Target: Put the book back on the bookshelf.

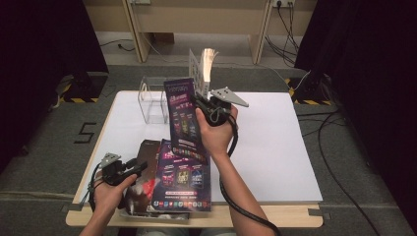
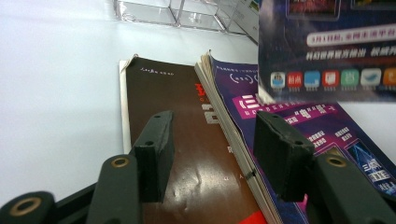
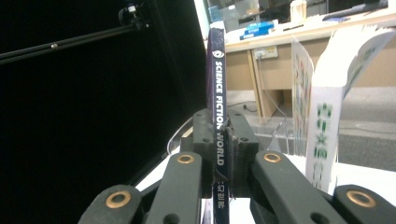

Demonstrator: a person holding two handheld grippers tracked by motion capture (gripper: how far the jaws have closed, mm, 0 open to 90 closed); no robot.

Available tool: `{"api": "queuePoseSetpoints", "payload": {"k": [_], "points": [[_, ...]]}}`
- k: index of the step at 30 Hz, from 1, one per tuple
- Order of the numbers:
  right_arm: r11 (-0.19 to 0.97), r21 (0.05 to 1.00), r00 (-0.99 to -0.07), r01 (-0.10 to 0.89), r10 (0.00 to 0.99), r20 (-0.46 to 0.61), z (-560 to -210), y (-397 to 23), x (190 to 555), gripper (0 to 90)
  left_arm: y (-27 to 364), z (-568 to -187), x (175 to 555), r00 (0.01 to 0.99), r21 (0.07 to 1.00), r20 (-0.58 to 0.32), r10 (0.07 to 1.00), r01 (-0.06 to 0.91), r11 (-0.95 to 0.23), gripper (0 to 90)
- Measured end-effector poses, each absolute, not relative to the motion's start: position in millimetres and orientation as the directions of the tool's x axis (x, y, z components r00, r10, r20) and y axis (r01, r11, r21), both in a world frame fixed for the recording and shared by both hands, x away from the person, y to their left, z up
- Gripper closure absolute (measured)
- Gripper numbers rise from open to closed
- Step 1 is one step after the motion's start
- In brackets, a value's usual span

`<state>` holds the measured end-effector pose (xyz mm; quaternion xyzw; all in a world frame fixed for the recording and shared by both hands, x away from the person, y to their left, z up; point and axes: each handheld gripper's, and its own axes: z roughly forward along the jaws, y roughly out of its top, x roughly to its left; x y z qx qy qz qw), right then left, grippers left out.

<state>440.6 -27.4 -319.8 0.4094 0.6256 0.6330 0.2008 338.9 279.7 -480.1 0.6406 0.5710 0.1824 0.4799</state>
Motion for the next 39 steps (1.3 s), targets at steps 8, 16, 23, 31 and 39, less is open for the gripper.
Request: {"api": "queuePoseSetpoints", "payload": {"k": [8, 16, 23, 31, 39], "points": [[-0.157, 0.969, -0.564, 0.193, 0.790, 0.240, -299.5, -18.8, 458.1, 84.3, 280.6, -480.4, 338.8, 0.282, 0.825, -0.315, 0.906, 0.554, 0.114, 47.5], [-0.175, 0.968, -0.536, 0.181, 0.807, 0.246, -292.8, -3.2, 485.8, 84.3, 281.2, -481.3, 339.3, 0.279, 0.823, -0.323, 0.904, 0.555, 0.122, 47.5], [-0.185, 0.971, -0.524, 0.149, 0.818, 0.237, -290.1, 11.3, 508.0, 84.3, 282.7, -482.8, 340.1, 0.275, 0.820, -0.327, 0.904, 0.558, 0.127, 47.5], [-0.120, 0.985, -0.480, 0.124, 0.862, 0.166, -309.7, 26.0, 523.7, 84.0, 283.4, -484.7, 340.7, 0.278, 0.820, -0.325, 0.904, 0.559, 0.123, 47.5], [-0.056, 0.991, -0.499, 0.120, 0.860, 0.109, -331.6, 17.7, 504.5, 83.7, 284.7, -485.7, 340.6, 0.272, 0.818, -0.329, 0.904, 0.561, 0.128, 47.5]]}}
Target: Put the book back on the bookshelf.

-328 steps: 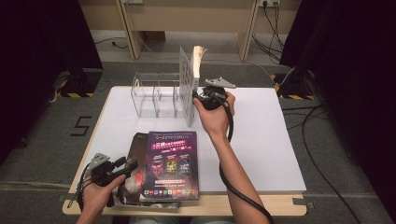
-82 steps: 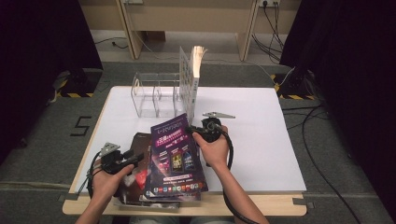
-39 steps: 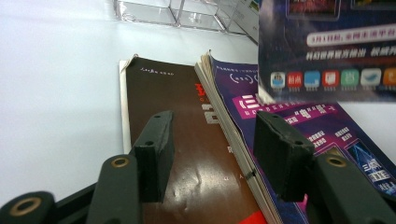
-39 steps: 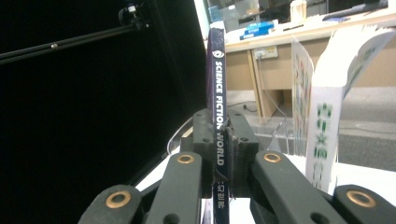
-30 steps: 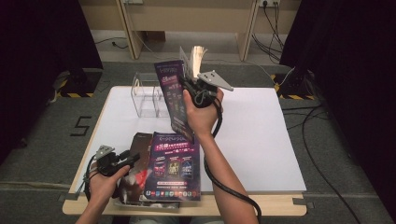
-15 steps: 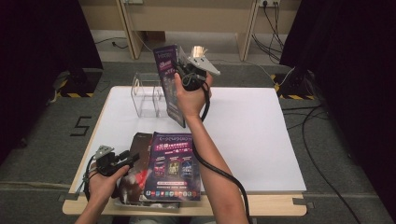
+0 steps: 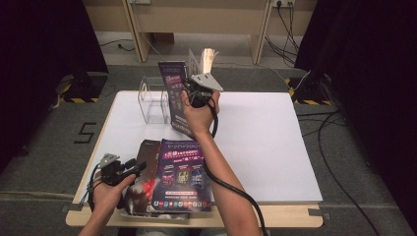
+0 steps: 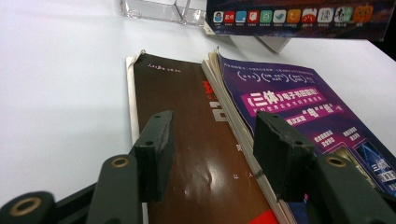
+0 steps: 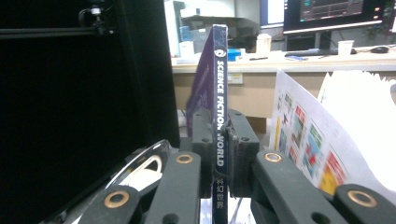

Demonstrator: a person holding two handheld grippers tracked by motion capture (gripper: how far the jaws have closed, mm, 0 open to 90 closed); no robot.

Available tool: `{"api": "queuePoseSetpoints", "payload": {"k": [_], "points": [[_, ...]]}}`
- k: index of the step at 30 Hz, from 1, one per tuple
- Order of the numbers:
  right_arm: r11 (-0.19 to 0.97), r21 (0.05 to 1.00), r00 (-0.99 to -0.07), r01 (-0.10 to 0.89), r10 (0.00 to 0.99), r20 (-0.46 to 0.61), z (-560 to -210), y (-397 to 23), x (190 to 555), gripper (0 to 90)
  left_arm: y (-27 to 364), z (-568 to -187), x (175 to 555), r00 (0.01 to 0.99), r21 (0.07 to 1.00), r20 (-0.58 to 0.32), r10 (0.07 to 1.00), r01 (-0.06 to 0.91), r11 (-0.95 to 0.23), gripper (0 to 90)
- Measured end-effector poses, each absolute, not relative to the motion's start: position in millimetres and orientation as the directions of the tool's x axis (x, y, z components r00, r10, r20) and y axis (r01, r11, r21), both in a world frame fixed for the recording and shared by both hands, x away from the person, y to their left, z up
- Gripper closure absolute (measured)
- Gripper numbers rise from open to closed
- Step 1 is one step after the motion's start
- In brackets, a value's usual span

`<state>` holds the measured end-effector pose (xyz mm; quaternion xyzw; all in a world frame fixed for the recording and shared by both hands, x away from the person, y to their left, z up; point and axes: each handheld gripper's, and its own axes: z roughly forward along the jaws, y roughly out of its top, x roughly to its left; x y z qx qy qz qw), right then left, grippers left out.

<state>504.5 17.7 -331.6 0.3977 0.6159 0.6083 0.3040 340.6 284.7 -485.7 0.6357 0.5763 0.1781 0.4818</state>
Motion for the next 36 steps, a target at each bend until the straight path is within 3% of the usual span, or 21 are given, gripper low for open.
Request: {"api": "queuePoseSetpoints", "payload": {"k": [8, 17, 26, 29, 34, 36], "points": [[0.016, 0.995, -0.518, 0.103, 0.854, 0.040, -337.7, -6.7, 480.7, 83.2, 283.7, -485.8, 340.5, 0.273, 0.818, -0.323, 0.906, 0.562, 0.122, 47.5], [0.017, 0.976, -0.530, 0.217, 0.842, 0.103, -354.0, -26.0, 478.0, 77.3, 283.2, -485.5, 340.7, 0.270, 0.817, -0.328, 0.905, 0.562, 0.129, 47.5], [0.004, 0.952, -0.530, 0.306, 0.832, 0.166, -352.8, -21.7, 488.7, 64.7, 282.3, -485.7, 340.7, 0.272, 0.817, -0.331, 0.904, 0.563, 0.130, 47.5], [0.011, 0.943, -0.520, 0.333, 0.836, 0.174, -350.2, -19.4, 495.3, 66.5, 282.8, -486.0, 340.9, 0.270, 0.816, -0.332, 0.904, 0.562, 0.132, 47.5], [0.033, 0.913, -0.480, 0.406, 0.858, 0.182, -344.6, -16.8, 501.8, 82.1, 282.6, -486.3, 341.3, 0.272, 0.816, -0.331, 0.904, 0.563, 0.130, 47.5], [0.049, 0.913, -0.463, 0.405, 0.872, 0.159, -343.8, -15.1, 501.4, 83.0, 282.1, -486.0, 341.2, 0.273, 0.817, -0.332, 0.903, 0.562, 0.130, 47.5]]}}
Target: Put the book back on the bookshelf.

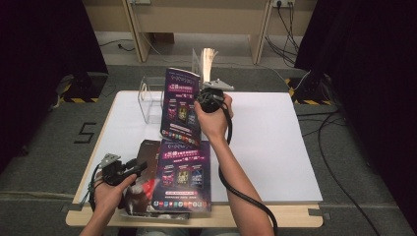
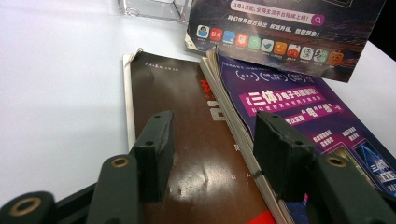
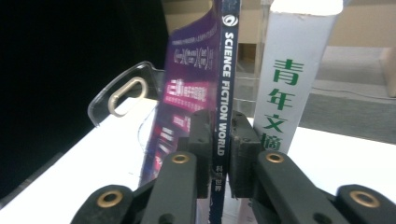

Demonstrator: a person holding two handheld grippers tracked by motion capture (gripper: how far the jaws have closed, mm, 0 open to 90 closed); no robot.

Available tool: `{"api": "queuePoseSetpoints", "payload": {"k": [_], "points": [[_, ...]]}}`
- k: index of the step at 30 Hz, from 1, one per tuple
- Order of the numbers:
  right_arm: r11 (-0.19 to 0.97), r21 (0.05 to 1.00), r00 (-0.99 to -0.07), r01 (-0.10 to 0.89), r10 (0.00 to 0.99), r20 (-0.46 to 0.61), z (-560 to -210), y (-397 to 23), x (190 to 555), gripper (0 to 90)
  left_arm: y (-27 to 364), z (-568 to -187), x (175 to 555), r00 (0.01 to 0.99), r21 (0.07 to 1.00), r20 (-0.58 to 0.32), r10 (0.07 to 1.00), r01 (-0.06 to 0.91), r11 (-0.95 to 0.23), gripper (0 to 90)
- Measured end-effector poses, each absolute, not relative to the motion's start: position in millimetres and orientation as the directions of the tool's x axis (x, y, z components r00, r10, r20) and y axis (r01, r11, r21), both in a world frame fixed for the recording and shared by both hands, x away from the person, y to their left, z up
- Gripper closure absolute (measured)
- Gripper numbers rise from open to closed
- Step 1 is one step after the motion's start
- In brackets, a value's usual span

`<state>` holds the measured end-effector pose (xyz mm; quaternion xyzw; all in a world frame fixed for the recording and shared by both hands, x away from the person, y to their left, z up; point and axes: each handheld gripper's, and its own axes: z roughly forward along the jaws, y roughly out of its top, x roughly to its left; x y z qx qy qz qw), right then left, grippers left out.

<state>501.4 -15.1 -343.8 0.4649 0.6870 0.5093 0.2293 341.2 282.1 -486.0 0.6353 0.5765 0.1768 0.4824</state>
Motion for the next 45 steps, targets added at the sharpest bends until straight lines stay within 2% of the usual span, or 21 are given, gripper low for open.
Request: {"api": "queuePoseSetpoints", "payload": {"k": [8, 12, 16, 27, 38, 45], "points": [[0.012, 0.901, -0.503, 0.434, 0.833, 0.231, -335.9, -9.4, 491.9, 84.1, 282.2, -486.1, 341.1, 0.275, 0.817, -0.326, 0.904, 0.563, 0.124, 47.5], [0.000, 0.931, -0.537, 0.364, 0.817, 0.210, -325.8, 0.8, 485.8, 84.3, 283.0, -485.0, 340.5, 0.275, 0.819, -0.326, 0.905, 0.559, 0.125, 47.5], [0.019, 0.958, -0.538, 0.286, 0.831, 0.144, -312.3, 12.0, 485.8, 84.4, 284.0, -484.9, 340.6, 0.274, 0.819, -0.329, 0.904, 0.559, 0.128, 47.5], [-0.064, 0.977, -0.502, 0.202, 0.850, 0.159, -290.0, 22.7, 501.9, 84.4, 285.3, -484.4, 340.7, 0.272, 0.820, -0.333, 0.903, 0.556, 0.135, 47.5], [-0.072, 0.981, -0.420, 0.181, 0.896, 0.143, -313.3, 30.7, 526.4, 84.2, 285.0, -486.2, 341.5, 0.277, 0.818, -0.334, 0.901, 0.561, 0.131, 47.5], [-0.011, 0.990, -0.417, 0.143, 0.906, 0.070, -334.9, 37.5, 517.9, 83.7, 285.6, -487.2, 341.0, 0.277, 0.817, -0.335, 0.901, 0.561, 0.131, 47.5]]}}
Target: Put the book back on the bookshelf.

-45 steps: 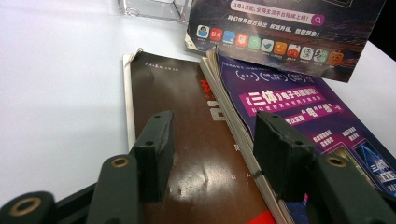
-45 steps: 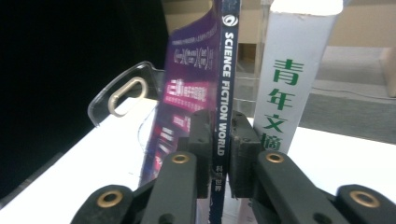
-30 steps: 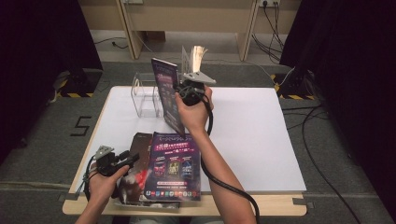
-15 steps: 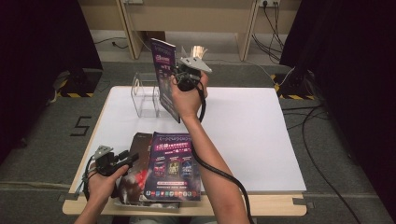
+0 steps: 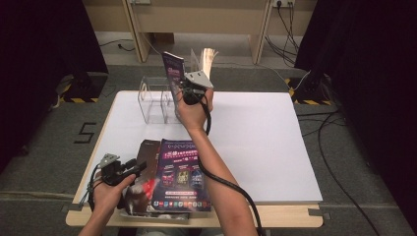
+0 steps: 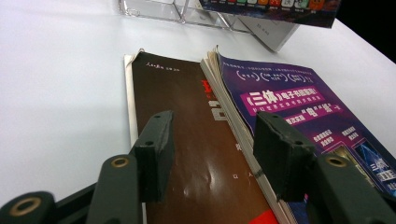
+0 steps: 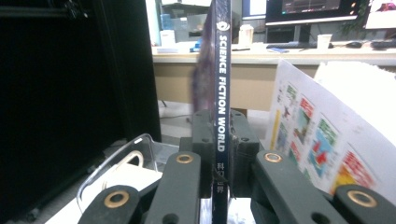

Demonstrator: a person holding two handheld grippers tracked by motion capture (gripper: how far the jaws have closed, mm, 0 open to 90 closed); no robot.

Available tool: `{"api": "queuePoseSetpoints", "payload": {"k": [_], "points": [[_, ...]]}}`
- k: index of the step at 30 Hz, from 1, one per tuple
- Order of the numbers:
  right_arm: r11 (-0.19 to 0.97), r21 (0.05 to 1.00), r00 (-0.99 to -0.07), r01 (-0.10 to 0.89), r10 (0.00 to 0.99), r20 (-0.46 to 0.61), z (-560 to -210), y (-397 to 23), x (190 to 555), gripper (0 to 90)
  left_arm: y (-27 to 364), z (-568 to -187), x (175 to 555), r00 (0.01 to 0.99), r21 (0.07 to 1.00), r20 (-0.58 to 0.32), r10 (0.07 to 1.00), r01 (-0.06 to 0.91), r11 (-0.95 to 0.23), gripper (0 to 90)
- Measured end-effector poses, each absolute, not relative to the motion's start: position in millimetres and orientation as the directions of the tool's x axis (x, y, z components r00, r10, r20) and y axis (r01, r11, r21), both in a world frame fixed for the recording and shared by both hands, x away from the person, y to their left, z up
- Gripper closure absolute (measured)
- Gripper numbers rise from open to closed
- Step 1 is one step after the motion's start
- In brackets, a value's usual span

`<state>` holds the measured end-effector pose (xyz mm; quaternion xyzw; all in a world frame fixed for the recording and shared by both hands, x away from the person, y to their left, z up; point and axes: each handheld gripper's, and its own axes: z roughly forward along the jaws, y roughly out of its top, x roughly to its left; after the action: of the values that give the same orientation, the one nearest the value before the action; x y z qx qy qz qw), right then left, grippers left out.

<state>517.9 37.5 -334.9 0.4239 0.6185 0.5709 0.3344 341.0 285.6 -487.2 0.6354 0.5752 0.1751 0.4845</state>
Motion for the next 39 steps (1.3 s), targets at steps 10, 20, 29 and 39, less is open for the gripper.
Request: {"api": "queuePoseSetpoints", "payload": {"k": [10, 20, 29, 39], "points": [[0.045, 0.983, -0.442, 0.177, 0.896, 0.038, -346.4, 11.9, 493.9, 79.8, 284.8, -487.1, 340.3, 0.278, 0.817, -0.333, 0.901, 0.562, 0.129, 47.5], [0.061, 0.972, -0.471, 0.226, 0.880, 0.054, -352.8, -14.2, 485.0, 73.4, 279.5, -488.1, 341.0, 0.286, 0.814, -0.330, 0.900, 0.569, 0.117, 47.5], [0.071, 0.965, -0.510, 0.254, 0.857, 0.072, -341.7, -11.1, 488.4, 70.5, 282.4, -486.5, 340.7, 0.278, 0.818, -0.333, 0.901, 0.561, 0.129, 47.5], [0.173, 0.928, -0.571, 0.330, 0.820, 0.050, -337.5, 5.3, 503.3, 77.9, 282.8, -484.4, 340.5, 0.280, 0.820, -0.334, 0.900, 0.557, 0.131, 47.5]]}}
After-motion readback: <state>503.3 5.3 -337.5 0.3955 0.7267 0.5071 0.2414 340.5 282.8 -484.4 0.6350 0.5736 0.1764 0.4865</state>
